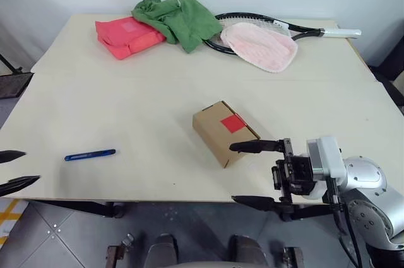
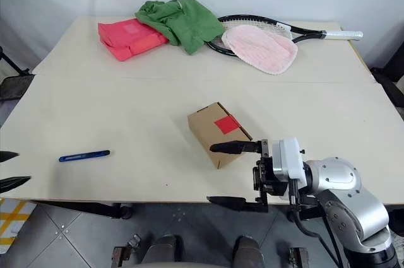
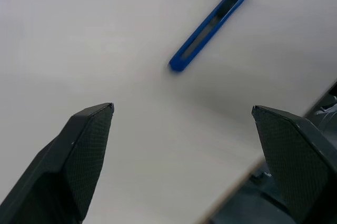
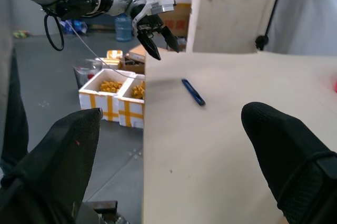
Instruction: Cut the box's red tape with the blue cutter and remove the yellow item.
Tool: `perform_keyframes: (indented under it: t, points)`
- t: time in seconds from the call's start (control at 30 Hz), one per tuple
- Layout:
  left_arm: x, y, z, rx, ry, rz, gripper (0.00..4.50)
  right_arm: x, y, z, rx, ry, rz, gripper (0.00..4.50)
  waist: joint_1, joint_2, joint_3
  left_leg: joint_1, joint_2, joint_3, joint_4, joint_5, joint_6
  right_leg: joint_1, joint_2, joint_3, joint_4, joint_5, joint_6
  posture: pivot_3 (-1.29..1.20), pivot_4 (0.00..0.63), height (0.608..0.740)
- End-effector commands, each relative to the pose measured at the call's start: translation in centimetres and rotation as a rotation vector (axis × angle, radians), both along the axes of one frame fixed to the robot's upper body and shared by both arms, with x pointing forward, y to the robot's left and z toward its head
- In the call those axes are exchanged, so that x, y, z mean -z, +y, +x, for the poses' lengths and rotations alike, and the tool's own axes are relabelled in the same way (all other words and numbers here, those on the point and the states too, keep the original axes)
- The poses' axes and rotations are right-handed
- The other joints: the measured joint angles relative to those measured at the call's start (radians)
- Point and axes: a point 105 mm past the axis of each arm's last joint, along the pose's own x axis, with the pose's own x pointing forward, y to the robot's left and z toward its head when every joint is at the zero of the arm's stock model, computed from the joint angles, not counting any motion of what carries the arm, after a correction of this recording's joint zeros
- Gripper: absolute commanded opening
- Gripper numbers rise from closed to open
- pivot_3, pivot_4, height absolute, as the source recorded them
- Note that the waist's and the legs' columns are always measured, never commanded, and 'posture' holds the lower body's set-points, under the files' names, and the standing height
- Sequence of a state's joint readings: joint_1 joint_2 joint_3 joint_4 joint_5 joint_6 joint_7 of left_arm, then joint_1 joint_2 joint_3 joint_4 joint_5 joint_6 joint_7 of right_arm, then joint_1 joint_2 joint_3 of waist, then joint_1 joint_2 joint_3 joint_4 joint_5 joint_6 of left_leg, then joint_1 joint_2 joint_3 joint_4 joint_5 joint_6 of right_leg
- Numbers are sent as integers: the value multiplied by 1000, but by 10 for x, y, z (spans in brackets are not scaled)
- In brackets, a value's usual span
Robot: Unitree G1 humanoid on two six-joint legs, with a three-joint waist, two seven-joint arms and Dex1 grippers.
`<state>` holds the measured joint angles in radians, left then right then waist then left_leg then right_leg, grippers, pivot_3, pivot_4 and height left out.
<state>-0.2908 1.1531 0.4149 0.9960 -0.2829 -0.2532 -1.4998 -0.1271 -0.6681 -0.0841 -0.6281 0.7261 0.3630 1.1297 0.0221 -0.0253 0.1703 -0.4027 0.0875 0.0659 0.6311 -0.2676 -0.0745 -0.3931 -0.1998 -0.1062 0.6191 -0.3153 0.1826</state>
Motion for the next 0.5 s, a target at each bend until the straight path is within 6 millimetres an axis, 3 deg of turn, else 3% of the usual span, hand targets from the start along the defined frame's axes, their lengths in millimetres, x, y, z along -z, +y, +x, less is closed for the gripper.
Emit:
perform_keyframes:
  t: [0.03,0.23,0.5]
  points:
    - [9,-16,11,97,34,30,4466,2,-2,-4,-1,-23,-28,4500,0,-1,0,0,0,0,0,0,0,0,0,0,1,0,0,0,150,740]
    - [18,-31,34,142,31,50,4466,2,-5,-5,46,-17,-36,4500,-3,-2,-1,0,0,0,1,0,0,0,0,0,1,0,0,0,150,740]
    - [30,-42,45,166,93,51,4466,3,-9,-11,80,17,-45,4500,0,-3,-2,1,0,0,2,0,0,0,0,0,1,0,0,0,150,740]
